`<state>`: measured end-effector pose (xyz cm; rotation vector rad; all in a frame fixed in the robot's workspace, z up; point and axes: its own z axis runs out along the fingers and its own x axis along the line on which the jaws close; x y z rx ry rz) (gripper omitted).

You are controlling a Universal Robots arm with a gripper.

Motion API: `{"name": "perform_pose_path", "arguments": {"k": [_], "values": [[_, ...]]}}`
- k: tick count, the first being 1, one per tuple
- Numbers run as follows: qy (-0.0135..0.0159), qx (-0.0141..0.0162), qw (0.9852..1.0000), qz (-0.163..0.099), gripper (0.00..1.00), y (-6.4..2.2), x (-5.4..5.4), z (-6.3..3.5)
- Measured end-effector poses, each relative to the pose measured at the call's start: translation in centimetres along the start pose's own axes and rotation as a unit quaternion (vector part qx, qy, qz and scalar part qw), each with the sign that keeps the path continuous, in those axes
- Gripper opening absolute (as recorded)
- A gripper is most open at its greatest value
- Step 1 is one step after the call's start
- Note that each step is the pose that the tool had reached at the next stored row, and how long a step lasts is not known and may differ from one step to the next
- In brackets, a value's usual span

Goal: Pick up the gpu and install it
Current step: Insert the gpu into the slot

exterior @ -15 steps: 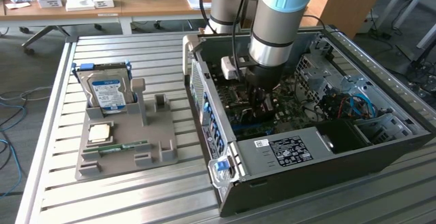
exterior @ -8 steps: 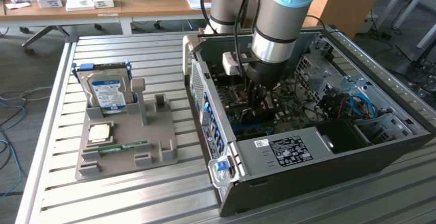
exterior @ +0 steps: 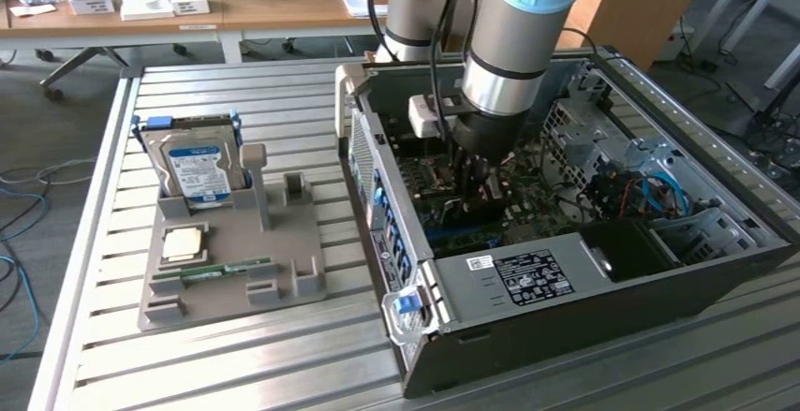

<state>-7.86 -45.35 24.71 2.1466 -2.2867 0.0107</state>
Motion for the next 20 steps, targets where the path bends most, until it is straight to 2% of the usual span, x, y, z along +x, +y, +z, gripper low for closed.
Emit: {"name": "perform_pose_path", "arguments": {"k": [5,8,17,19,20], "values": [[0.0000,-0.0001,1.0000,0.000,0.34,-0.19,-0.01,-0.05],[-0.0001,0.0000,1.0000,0.000,0.34,-0.19,-0.01,-0.41],[-0.0002,0.0000,1.0000,0.000,0.34,-0.19,-0.01,-0.44],[-0.0001,0.0000,1.0000,0.000,0.27,-0.19,-0.01,-0.44],[-0.0001,0.0000,1.0000,0.000,0.27,-0.19,-0.01,-0.44]]}}
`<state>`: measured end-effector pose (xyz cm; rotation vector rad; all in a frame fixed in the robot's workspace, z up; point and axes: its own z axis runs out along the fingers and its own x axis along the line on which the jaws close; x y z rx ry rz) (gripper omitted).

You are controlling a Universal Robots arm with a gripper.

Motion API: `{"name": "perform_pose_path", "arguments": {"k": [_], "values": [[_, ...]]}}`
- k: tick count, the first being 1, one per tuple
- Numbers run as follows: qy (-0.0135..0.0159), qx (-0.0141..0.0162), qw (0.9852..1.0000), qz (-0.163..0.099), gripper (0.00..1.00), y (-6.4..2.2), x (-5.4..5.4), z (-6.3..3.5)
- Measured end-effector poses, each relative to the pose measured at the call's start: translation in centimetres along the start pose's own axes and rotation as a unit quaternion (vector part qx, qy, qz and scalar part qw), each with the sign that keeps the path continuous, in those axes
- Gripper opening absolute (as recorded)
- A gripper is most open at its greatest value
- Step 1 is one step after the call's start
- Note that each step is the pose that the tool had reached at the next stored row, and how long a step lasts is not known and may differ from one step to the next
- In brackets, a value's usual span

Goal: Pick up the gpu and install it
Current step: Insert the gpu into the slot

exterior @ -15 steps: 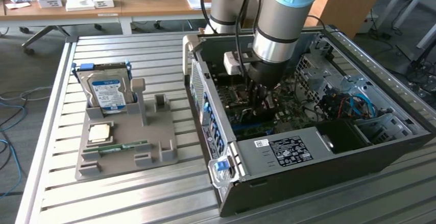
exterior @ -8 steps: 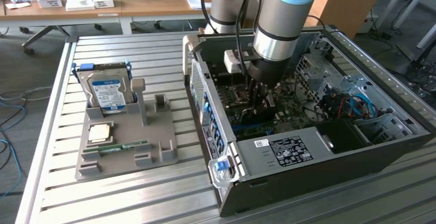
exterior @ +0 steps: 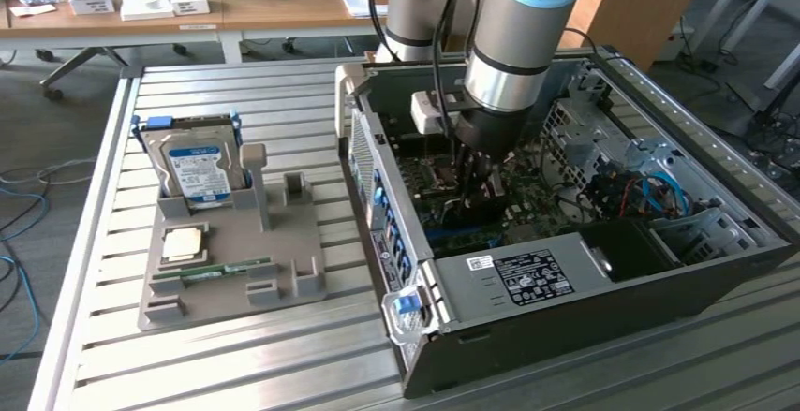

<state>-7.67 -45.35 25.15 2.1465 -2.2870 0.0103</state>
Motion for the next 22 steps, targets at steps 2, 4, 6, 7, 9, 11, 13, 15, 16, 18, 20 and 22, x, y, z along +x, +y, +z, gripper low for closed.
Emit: {"name": "perform_pose_path", "arguments": {"k": [2,4,6,7,9,11,13,15,16,18,20,22], "values": [[0.0000,0.0000,1.0000,0.000,0.27,0.00,0.00,0.00],[0.0000,0.0000,1.0000,0.000,0.27,0.00,0.00,0.00],[0.0000,0.0000,1.0000,0.000,0.27,0.00,0.00,0.00],[0.0000,0.0000,1.0000,0.000,0.27,0.00,0.00,0.00],[-0.0003,0.0000,1.0000,0.000,0.27,-0.02,0.11,0.02],[-0.0004,0.0001,1.0000,0.000,0.27,-0.02,0.26,0.02],[-0.0004,0.0001,1.0000,0.000,0.27,-0.01,0.31,0.02],[-0.0002,0.0000,1.0000,0.000,0.27,-0.01,0.32,0.07],[-0.0001,-0.0001,1.0000,0.000,0.27,0.00,0.33,0.13],[0.0000,-0.0001,1.0000,0.000,0.27,0.02,0.33,0.19],[-0.0002,0.0000,1.0000,0.000,0.27,0.03,0.32,0.21],[-0.0003,0.0000,1.0000,0.000,0.27,0.05,0.32,0.21]]}}
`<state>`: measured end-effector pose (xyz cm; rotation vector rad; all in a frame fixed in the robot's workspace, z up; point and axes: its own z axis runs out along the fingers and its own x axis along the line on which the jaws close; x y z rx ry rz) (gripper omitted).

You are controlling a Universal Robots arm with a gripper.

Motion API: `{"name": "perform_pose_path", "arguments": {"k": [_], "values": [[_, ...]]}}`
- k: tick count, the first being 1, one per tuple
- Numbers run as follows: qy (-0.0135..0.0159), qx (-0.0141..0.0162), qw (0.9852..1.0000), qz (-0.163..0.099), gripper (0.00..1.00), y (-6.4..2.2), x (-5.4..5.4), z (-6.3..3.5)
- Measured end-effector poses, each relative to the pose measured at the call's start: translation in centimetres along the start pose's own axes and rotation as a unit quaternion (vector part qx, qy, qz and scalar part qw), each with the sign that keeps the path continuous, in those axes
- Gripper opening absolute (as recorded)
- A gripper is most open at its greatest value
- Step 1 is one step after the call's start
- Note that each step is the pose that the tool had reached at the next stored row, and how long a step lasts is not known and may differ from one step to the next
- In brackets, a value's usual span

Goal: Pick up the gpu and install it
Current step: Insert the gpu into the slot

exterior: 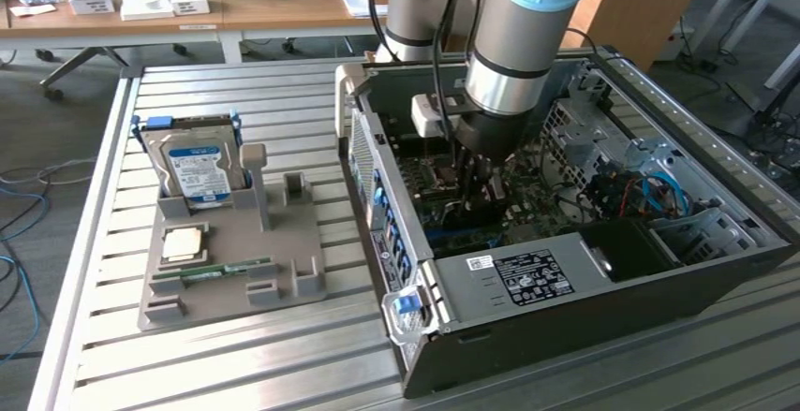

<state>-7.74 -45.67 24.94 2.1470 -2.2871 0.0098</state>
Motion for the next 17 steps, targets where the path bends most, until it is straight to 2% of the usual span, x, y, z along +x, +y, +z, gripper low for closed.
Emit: {"name": "perform_pose_path", "arguments": {"k": [17], "values": [[0.0001,0.0000,1.0000,0.000,0.27,0.31,0.03,0.11]]}}
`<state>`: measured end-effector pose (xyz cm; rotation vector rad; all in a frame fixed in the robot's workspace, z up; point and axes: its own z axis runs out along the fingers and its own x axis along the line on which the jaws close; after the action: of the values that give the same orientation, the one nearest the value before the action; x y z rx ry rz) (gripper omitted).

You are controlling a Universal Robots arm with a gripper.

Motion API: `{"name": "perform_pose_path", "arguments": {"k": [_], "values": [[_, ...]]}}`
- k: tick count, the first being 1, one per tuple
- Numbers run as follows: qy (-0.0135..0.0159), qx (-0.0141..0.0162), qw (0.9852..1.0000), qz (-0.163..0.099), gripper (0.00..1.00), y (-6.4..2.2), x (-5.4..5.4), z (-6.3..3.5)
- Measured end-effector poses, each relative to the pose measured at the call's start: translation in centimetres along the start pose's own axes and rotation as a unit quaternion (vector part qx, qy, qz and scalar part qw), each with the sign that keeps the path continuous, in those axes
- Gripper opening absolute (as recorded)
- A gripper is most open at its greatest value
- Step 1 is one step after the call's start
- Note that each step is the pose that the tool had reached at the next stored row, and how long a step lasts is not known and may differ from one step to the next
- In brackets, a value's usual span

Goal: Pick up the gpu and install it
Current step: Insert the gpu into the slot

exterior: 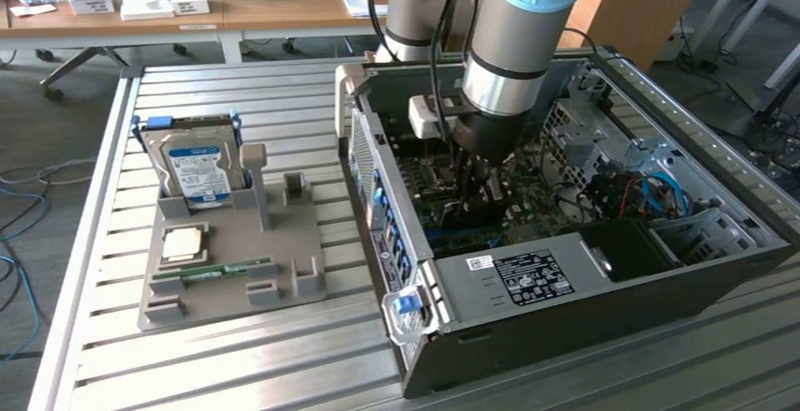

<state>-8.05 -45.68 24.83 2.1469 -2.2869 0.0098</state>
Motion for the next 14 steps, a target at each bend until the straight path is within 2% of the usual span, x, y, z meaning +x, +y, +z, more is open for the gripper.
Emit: {"name": "perform_pose_path", "arguments": {"k": [9,10,14], "values": [[-0.0005,0.0002,1.0000,0.000,0.27,0.02,-0.01,0.05],[-0.0002,0.0000,1.0000,0.000,0.33,0.01,-0.01,0.02],[-0.0001,0.0000,1.0000,0.000,0.33,0.00,-0.01,0.01]]}}
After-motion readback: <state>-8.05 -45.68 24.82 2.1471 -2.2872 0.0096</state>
